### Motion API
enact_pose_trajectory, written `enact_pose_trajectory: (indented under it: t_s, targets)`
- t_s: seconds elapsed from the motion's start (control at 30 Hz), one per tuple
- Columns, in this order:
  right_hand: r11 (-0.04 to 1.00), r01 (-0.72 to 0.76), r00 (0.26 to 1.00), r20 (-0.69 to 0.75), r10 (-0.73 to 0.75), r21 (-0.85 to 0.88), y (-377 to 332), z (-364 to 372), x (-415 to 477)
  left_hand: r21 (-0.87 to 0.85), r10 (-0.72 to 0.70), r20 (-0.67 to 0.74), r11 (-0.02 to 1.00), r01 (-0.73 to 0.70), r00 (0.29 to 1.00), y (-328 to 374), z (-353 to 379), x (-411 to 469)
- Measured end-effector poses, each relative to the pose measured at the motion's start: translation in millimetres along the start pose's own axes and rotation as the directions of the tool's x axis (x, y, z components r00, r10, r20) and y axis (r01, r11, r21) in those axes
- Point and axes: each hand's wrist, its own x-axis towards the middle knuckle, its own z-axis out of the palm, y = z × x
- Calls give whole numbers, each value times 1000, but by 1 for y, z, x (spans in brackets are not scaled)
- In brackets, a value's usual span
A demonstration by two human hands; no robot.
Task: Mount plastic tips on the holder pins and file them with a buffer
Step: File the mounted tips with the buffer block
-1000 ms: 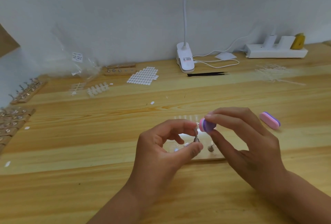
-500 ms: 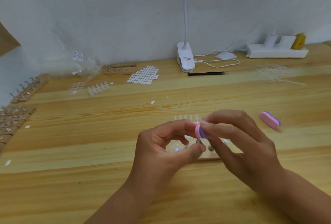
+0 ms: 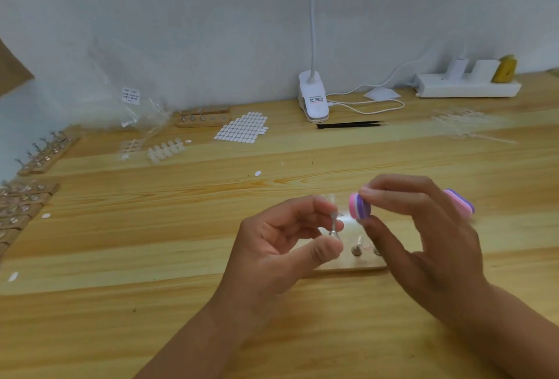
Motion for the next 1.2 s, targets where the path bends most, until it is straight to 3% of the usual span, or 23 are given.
enact_pose_trajectory:
  t_s: [0.1, 0.27, 0.43, 0.57, 0.73, 0.87, 1.0, 1.2]
  targets:
    - [995, 103, 994, 32, -103, 6, -5, 4, -6, -7, -14, 62, 1000, 14, 998, 0, 2, 0]
    - [1000, -9, 1000, -22, 9, -25, 2, 1, 0, -107, -42, 74, 993, 50, 996, 2, 2, -1]
    - [994, 105, 994, 4, -105, -19, -7, 5, -5, -188, -76, 113, 977, 97, 991, -1, 4, 1]
    - [999, 27, 1000, -11, -27, -26, 0, 3, -2, -221, -96, 112, 968, 119, 989, -2, 2, 2]
    - [991, 131, 991, 10, -131, -14, -6, 6, -5, -248, -118, 157, 956, 154, 981, -3, 0, 2]
    - [998, 18, 999, -33, -19, -56, 2, 2, -1, -297, -130, 180, 938, 179, 975, -2, -2, 2]
    - [996, 91, 995, -40, -91, 20, -8, 5, -6, -300, -130, 157, 938, 173, 979, -4, -1, 2]
    - [935, -263, 965, 92, 247, 239, -3, -3, -5, -176, -76, 53, 981, 84, 996, -5, -1, 1]
